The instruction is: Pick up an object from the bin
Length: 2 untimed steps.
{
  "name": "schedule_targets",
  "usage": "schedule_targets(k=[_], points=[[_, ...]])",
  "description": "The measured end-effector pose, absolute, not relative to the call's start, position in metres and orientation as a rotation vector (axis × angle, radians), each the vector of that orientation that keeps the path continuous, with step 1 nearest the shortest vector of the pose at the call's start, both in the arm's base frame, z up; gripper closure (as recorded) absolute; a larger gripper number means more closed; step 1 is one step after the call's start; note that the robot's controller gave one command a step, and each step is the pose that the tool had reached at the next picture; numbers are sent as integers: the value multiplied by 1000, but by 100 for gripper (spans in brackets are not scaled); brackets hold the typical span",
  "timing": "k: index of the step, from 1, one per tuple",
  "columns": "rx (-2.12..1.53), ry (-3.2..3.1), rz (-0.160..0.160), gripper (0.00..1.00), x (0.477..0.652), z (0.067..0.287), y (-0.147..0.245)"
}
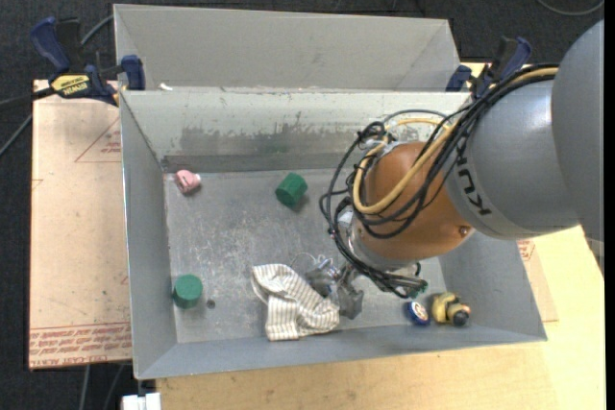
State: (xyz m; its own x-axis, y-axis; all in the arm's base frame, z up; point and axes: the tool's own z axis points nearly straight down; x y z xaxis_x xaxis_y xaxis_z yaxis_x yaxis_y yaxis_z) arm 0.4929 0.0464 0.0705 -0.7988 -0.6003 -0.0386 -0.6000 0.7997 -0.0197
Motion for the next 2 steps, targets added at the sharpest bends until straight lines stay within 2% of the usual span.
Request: schedule_targets(k=[1,2], points=[[-992,2939,-6,100,490,193,37],[-1003,2927,-11,100,493,258,37]])
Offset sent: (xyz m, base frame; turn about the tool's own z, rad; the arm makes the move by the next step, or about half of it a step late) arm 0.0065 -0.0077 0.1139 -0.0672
